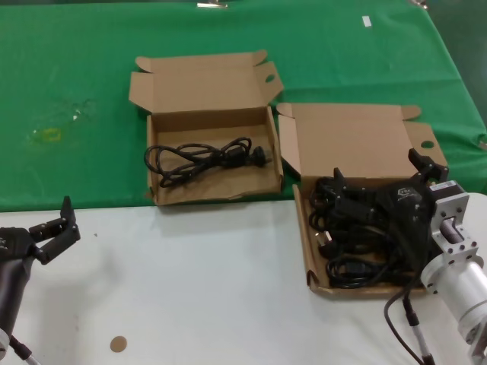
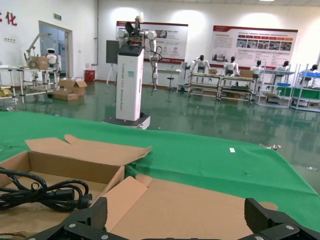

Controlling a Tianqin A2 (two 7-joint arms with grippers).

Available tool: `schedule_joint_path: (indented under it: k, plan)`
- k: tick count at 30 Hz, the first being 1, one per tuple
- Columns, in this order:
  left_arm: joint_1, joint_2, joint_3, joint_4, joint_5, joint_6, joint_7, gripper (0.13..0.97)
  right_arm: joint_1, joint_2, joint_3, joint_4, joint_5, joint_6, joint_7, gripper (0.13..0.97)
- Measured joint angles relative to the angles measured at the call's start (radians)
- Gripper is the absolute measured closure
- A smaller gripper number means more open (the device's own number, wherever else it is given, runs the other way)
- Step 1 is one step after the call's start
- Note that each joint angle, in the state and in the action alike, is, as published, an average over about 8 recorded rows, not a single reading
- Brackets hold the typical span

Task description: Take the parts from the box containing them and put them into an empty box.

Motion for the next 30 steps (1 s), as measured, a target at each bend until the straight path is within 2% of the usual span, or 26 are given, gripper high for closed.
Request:
schedule_joint_path:
  k: [30]
  plan:
    - [0.0,0.0,0.0,0.0,0.0,0.0,0.0,0.132,0.0,0.0,0.0,0.0,0.0,0.0,0.0,0.129]
